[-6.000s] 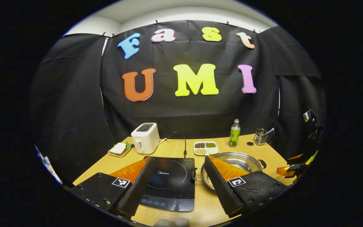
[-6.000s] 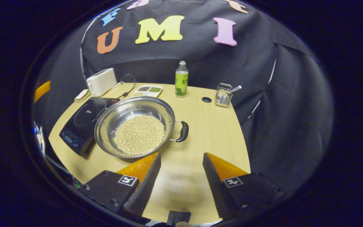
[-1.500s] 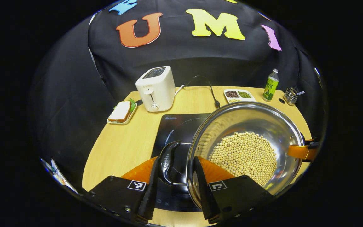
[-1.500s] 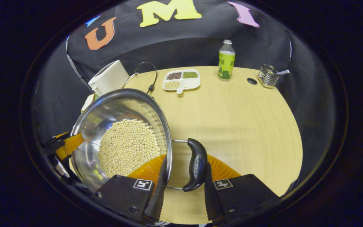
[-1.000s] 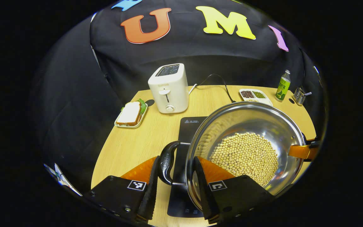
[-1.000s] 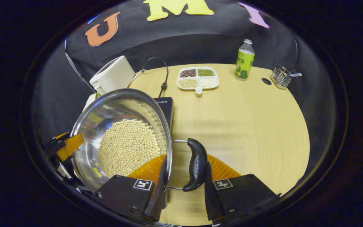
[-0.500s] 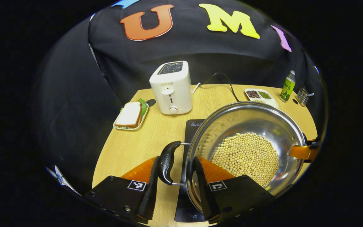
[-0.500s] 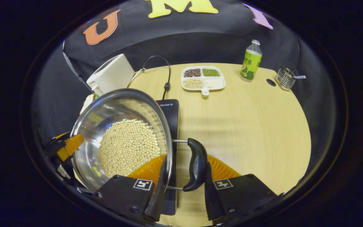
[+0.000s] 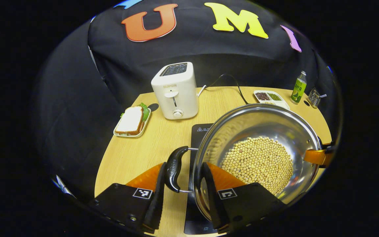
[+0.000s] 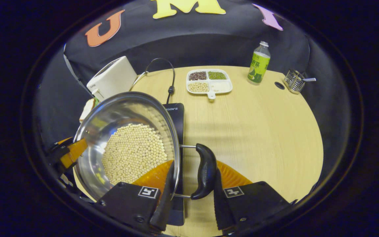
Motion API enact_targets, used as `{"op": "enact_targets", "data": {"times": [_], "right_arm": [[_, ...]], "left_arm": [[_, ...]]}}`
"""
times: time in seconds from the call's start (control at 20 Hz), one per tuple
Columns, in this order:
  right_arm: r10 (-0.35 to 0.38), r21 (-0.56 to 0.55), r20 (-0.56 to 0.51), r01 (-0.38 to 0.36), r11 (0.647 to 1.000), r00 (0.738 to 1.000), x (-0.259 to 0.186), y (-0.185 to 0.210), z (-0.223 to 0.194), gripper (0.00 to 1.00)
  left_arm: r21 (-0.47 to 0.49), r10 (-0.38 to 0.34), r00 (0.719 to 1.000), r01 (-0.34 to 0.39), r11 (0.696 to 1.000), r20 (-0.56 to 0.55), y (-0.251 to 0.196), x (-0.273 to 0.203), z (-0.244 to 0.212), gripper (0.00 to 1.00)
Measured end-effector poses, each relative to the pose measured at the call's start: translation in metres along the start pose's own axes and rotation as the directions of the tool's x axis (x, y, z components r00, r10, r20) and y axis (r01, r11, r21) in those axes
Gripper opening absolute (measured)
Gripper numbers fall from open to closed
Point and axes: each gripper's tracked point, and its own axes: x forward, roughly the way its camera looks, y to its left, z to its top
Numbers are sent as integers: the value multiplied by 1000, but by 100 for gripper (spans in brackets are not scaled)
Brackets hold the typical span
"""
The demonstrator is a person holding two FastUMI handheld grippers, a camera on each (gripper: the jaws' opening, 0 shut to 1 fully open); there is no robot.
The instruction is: First push the handle of the pot to place it horizontally, then grasp the pot with both hands and set it on the induction cooktop.
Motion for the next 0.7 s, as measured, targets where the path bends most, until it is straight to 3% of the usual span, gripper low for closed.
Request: {"op": "enact_targets", "data": {"times": [0.1,0.15,0.2,0.4,0.45,0.55,0.6,0.7], "right_arm": [[3,8,15,-3,1000,1000,0,0,2,58],[3,-1,15,-3,1000,1000,1,0,1,58],[4,-7,10,-4,1000,1000,1,0,0,59],[1,-5,16,-1,1000,1000,1,-2,1,60],[2,-16,6,-2,1000,1000,2,-3,-4,66],[19,-38,43,-18,999,999,1,-3,0,82],[21,-64,82,-16,998,996,-3,-5,7,82],[25,-113,137,-9,994,990,-9,-6,16,84]], "left_arm": [[10,4,1000,-4,1000,3,-1,-2,0,59],[8,6,1000,-6,1000,3,-1,-1,0,70],[11,11,1000,-11,1000,-2,-1,-2,-1,60],[63,9,1000,-9,998,3,-3,0,-3,67],[80,3,1000,-2,997,-6,-5,0,-10,71],[97,-16,1000,15,995,5,-12,-1,-15,89],[103,3,1000,-6,995,27,-7,-2,-14,98],[96,55,994,-64,993,90,10,-9,-5,97]]}}
